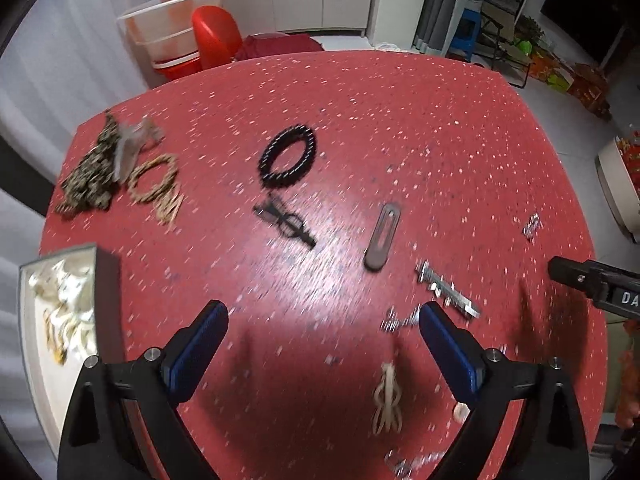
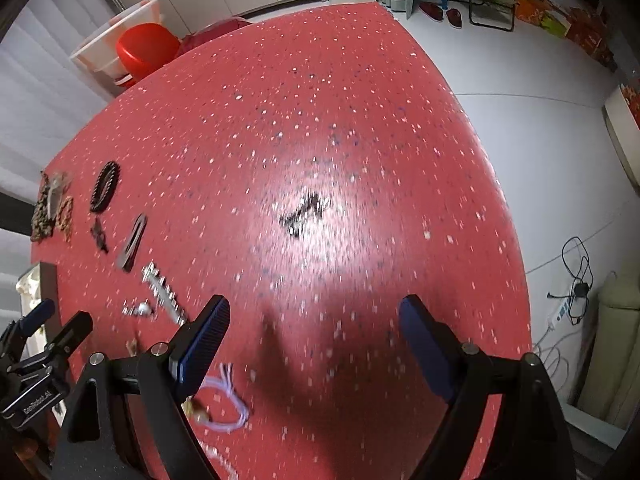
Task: Organize jewelry
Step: 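Grasp the grey slotted hair clip with the left tool while the right grasps a silver charm, then carry the grey slotted clip toward the tray while the right tool carries the silver charm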
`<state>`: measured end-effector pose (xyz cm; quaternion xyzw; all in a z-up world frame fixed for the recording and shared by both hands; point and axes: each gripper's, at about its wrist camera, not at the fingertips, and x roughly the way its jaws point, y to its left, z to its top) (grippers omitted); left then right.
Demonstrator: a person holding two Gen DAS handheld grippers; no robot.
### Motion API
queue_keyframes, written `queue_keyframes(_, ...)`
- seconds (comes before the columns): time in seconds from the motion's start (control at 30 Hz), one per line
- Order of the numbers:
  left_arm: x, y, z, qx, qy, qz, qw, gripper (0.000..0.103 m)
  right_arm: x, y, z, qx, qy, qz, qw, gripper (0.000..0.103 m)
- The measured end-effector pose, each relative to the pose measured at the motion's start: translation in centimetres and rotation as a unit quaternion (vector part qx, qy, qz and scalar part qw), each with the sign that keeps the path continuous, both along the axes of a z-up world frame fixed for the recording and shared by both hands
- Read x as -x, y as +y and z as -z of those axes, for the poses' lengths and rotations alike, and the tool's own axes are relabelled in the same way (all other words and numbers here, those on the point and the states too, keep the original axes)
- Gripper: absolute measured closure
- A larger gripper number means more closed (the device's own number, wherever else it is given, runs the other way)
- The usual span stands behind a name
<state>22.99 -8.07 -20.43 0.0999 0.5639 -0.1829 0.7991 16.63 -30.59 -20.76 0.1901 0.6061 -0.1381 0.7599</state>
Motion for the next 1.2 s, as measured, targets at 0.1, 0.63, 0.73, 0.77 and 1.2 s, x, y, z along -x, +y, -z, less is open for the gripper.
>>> queue_keyframes(0.1, -0.9, -1.2, 0.6, 0.003, 0.0, 0.007, 1.0, 0.006, -1.0, -0.2, 1.0, 0.003, 0.001, 0.002, 1.0, 0.014)
queue_keyframes(0.63, -2.7, -5.6, 3.5, -0.018, -0.003, 0.036, 0.9992, 0.023, -4.8, 1.4, 2.9, 0.081, -0.015, -0.024, 0.996, 0.022)
queue_keyframes(0.73, -2.9, -6.0, 3.4, -0.013, -0.004, 0.038, 0.9992, 0.031, -5.4, 1.9, 2.7, 0.092, -0.022, -0.031, 0.995, 0.03)
queue_keyframes(0.77, -2.9, -6.2, 3.3, -0.012, -0.006, 0.04, 0.9991, 0.033, -5.6, 2.1, 2.6, 0.092, -0.026, -0.034, 0.995, 0.035)
queue_keyframes(1.2, -2.8, -6.2, 2.3, 0.025, 0.003, 0.044, 0.9987, 0.086, -5.1, 2.1, 2.0, 0.07, -0.042, -0.027, 0.996, 0.088)
